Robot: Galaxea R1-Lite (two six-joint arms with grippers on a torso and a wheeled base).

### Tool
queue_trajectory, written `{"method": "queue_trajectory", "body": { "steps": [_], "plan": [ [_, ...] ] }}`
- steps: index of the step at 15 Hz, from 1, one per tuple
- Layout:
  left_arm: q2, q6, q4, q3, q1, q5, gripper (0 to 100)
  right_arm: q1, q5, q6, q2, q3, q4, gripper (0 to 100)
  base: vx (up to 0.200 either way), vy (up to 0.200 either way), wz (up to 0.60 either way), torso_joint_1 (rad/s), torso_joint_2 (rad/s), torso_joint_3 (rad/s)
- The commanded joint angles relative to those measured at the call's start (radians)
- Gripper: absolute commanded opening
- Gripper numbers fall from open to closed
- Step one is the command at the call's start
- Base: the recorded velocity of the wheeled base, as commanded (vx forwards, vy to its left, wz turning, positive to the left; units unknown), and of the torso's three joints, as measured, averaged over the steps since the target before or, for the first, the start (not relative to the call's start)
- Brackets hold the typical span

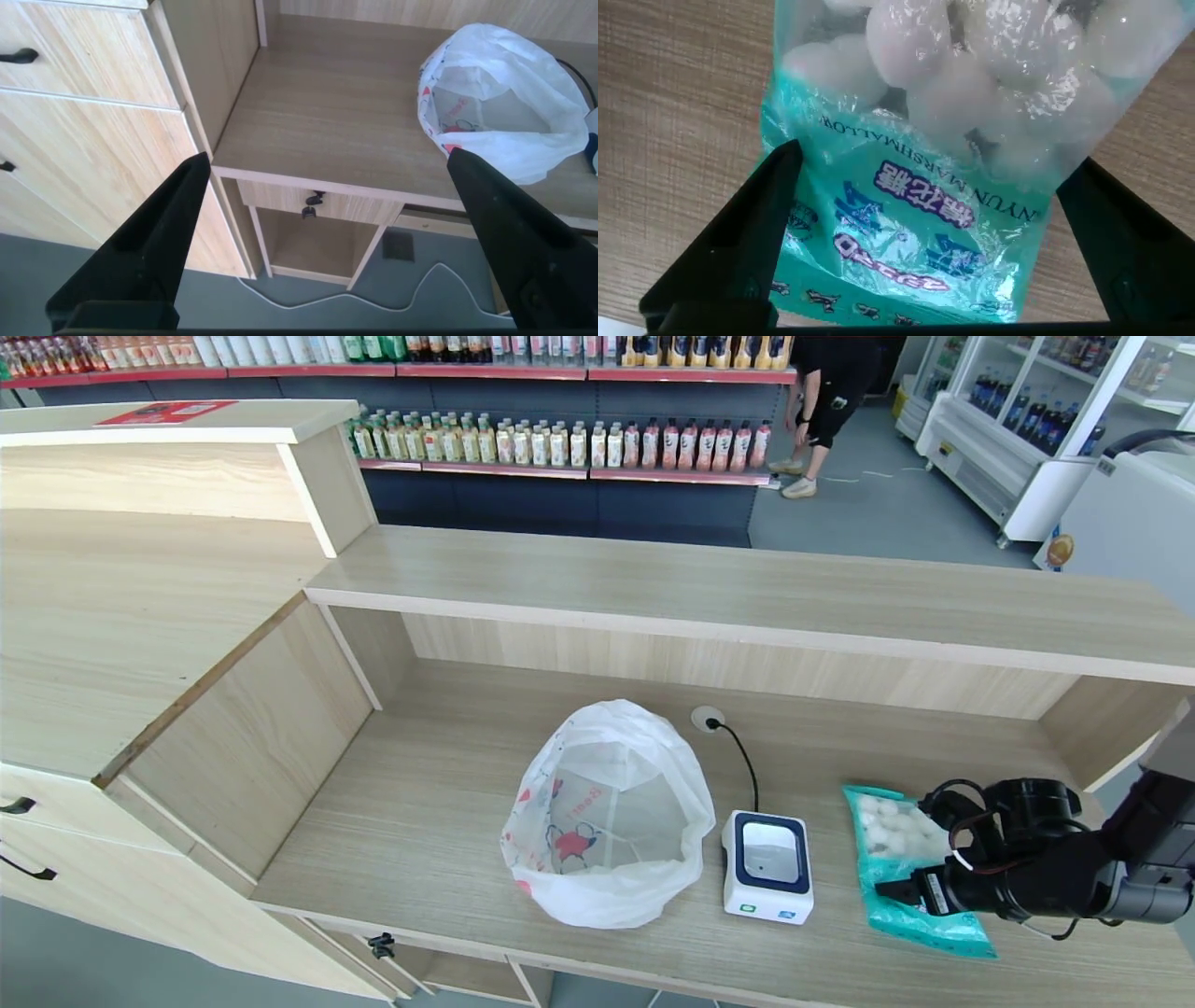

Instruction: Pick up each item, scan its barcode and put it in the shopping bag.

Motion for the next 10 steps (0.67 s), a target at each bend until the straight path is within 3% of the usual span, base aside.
{"method": "queue_trajectory", "body": {
  "steps": [1, 6, 8, 10],
  "plan": [
    [0.000, 0.000, 0.000, 0.000, 0.000, 0.000, 100, 0.003, 0.001, -0.006, 0.019, 0.001, 0.002, 0, 0.000, 0.000, 0.00, 0.000, 0.00, 0.000],
    [0.000, 0.000, 0.000, 0.000, 0.000, 0.000, 100, 0.017, 0.002, -0.152, -0.012, 0.005, 0.013, 0, 0.000, 0.000, 0.00, 0.000, 0.00, 0.000],
    [0.000, 0.000, 0.000, 0.000, 0.000, 0.000, 100, 0.015, 0.013, -0.274, -0.041, 0.010, 0.007, 0, 0.000, 0.000, 0.00, 0.000, 0.00, 0.000],
    [0.000, 0.000, 0.000, 0.000, -0.001, 0.000, 100, -0.008, 0.014, -0.508, -0.130, 0.062, 0.005, 0, 0.000, 0.000, 0.00, 0.000, 0.00, 0.000]
  ]
}}
